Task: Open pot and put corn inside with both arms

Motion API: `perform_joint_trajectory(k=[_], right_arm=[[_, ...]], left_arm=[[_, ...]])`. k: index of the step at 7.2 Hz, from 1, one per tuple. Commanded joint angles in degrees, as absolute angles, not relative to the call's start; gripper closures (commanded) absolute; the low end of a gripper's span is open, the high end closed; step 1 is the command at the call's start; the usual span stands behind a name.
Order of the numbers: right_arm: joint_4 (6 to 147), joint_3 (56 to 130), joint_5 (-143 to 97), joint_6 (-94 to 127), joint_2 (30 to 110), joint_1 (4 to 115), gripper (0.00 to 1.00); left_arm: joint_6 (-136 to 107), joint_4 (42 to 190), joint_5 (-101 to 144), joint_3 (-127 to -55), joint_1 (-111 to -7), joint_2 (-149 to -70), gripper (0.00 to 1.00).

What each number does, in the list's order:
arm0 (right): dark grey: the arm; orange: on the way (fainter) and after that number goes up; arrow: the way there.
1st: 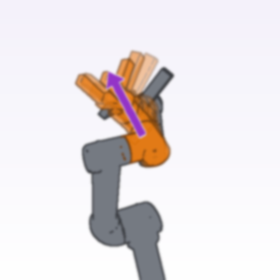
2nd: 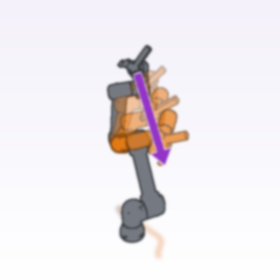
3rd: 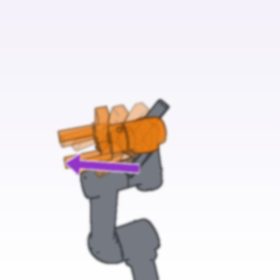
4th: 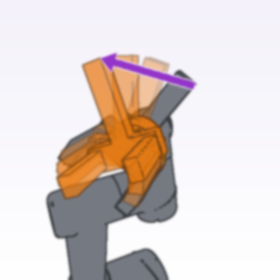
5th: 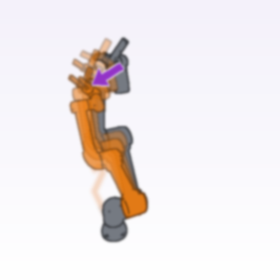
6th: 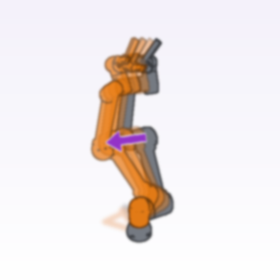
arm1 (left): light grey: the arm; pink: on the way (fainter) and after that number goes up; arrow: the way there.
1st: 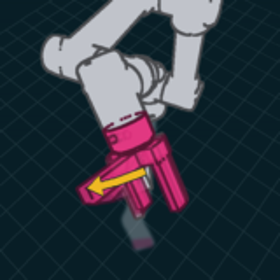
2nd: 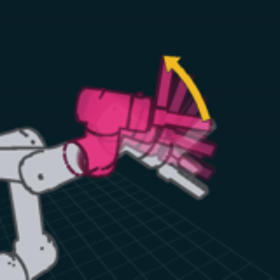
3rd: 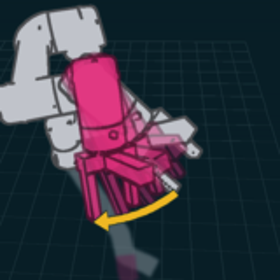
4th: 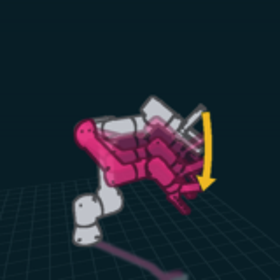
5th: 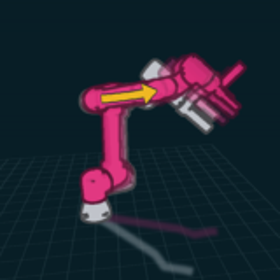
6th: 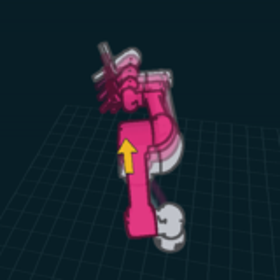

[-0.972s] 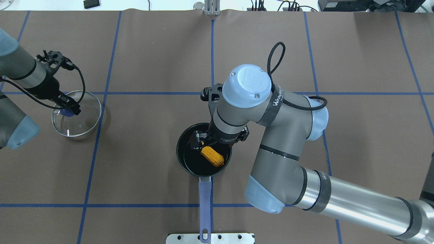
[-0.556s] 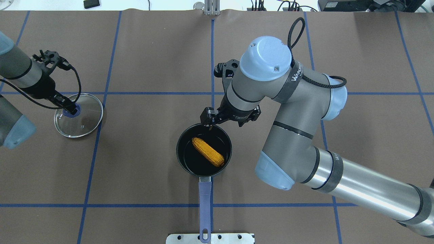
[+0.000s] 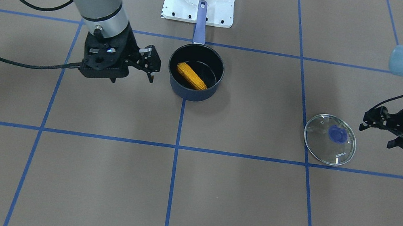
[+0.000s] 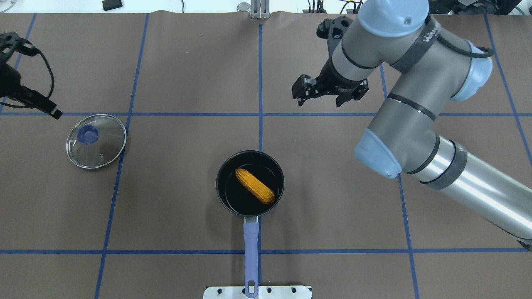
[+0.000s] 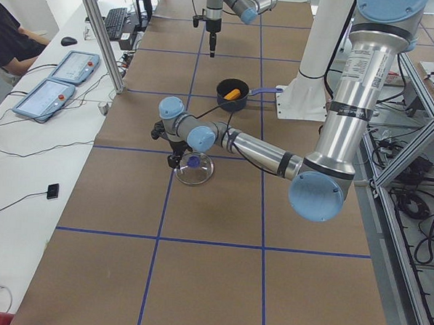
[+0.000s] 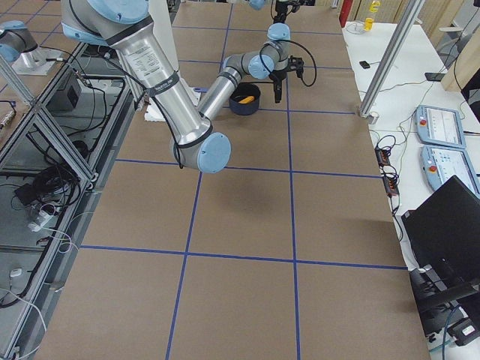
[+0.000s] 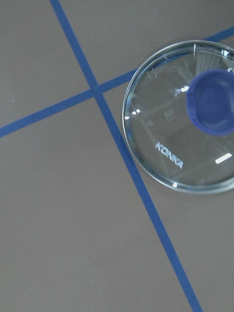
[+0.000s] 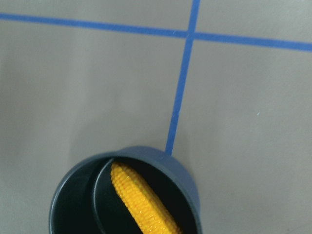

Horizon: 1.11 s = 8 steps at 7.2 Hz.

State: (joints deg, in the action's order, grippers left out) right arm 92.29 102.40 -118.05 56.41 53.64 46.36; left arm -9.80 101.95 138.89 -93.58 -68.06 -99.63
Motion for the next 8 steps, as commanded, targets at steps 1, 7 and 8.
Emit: perform_joint_trajectory(k=[1,7,8], right_arm=[[92.3,101.4,-115.4,45.8,57.5,56.1,0.00],[114.1,98.1,-129.6,5.0,68.6,82.5,0.00],[110.9,98.1,-133.4,4.3,75.4,85.5,0.00]], left_arm=[[0.6,102.0,144.1,-93.7,-78.4,-91.8,0.00],[8.1,101.7,142.1,-93.5,-88.8,-88.9,0.01],[8.1,101.8,140.2,-93.6,-88.8,-89.4,0.01]])
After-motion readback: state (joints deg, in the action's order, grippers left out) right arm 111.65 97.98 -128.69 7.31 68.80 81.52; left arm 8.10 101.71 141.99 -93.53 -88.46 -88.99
